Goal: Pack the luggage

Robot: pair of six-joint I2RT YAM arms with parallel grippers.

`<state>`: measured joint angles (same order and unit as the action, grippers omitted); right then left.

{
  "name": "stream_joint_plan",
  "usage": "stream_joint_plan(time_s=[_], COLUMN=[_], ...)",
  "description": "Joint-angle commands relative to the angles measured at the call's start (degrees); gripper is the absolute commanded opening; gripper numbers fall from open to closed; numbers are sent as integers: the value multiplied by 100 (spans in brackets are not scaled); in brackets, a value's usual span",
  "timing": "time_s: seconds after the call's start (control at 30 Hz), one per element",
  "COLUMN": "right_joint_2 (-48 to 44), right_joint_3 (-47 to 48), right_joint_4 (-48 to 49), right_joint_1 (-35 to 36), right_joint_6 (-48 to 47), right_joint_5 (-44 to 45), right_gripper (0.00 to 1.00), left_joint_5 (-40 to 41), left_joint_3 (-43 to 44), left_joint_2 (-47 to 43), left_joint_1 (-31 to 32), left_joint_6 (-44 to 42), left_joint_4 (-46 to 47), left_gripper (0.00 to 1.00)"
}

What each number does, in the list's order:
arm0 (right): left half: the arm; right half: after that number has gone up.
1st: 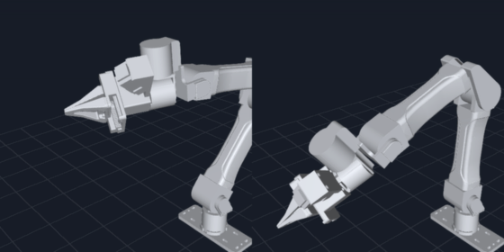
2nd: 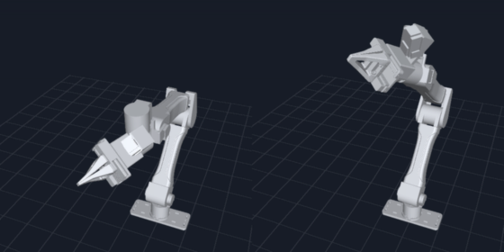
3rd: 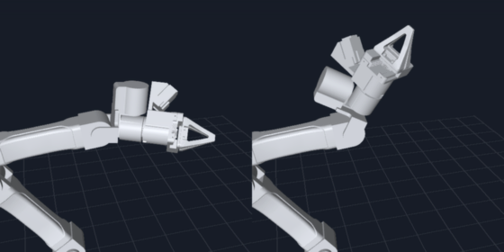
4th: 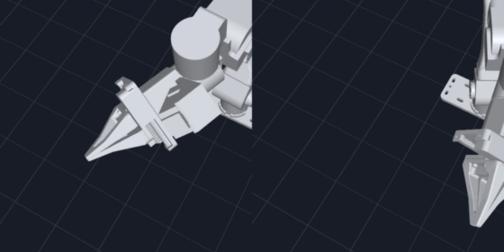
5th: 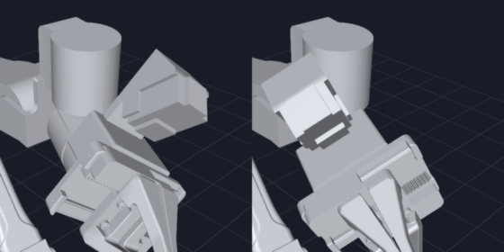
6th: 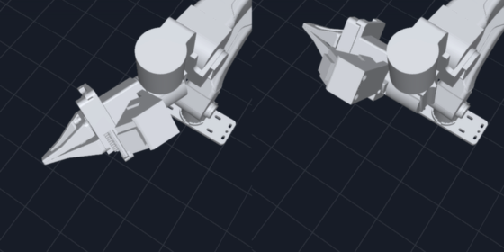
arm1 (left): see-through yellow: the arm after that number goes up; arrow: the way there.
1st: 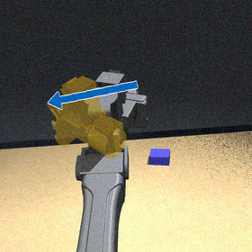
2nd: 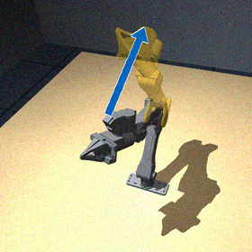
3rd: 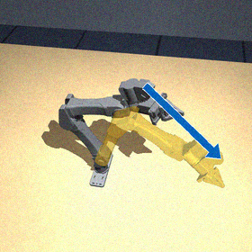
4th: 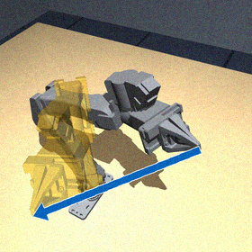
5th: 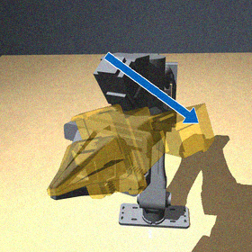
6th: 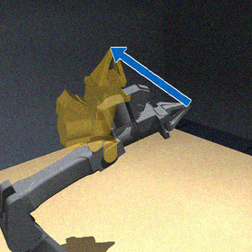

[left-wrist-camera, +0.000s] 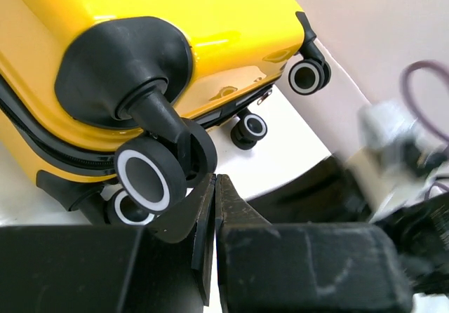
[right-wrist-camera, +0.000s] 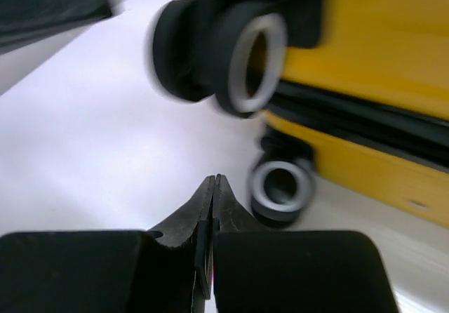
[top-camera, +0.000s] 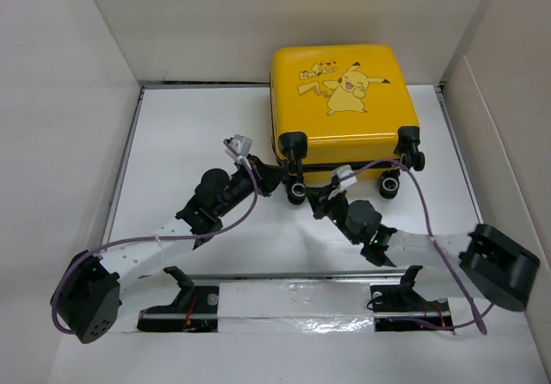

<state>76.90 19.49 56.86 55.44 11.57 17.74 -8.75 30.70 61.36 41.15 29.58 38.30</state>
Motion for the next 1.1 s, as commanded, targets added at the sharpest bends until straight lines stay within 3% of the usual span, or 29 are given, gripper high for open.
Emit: stream_joint_plan(time_s=[0.0, 0.07, 0.23, 0.37, 0.43, 0.53, 0.6, 0.67, 0.77, 1.07], right_joint_2=[-1245, -2173, -4075, -5114, -5247, -4653, -4195, -3546, -2895, -1293], right_joint_3=[82, -181, -823, -903, -911, -832, -876, -736, -788, -411], right_joint_4=[-1950, -2546, -3820, -4578, -4544, -4299, -3598, -3463, -2419, -669], right_joint_1=[-452, -822, -2429, -3431, -3828, -4602, -5058, -5209, -5263, -5263], right_joint_6=[160, 414, 837, 681, 513, 302, 47, 21, -146, -60], right_joint_5=[1274, 1809, 1540, 1059, 646, -241, -1287, -1605, -2080, -1801], right_gripper=[0, 0, 1, 9, 19, 30, 37, 39, 43, 46], left_joint_5=[-21, -30, 119, 128, 93, 41, -3, -30, -30, -47], left_joint_3=[6, -11, 59, 50, 68, 68, 68, 77, 85, 68], left_joint_2=[-256, -274, -344, -336, -300, -265, -230, -221, -221, -239], left_joint_1=[-54, -54, -54, -54, -54, -54, -54, -54, -54, -54], left_joint_6=[-67, -67, -146, -137, -137, -128, -119, -119, -128, -128], left_joint_4=[248, 248, -33, -25, -25, 1, 10, 10, 2, 2], left_gripper=[0, 0, 0, 4, 5, 12, 16, 17, 18, 18])
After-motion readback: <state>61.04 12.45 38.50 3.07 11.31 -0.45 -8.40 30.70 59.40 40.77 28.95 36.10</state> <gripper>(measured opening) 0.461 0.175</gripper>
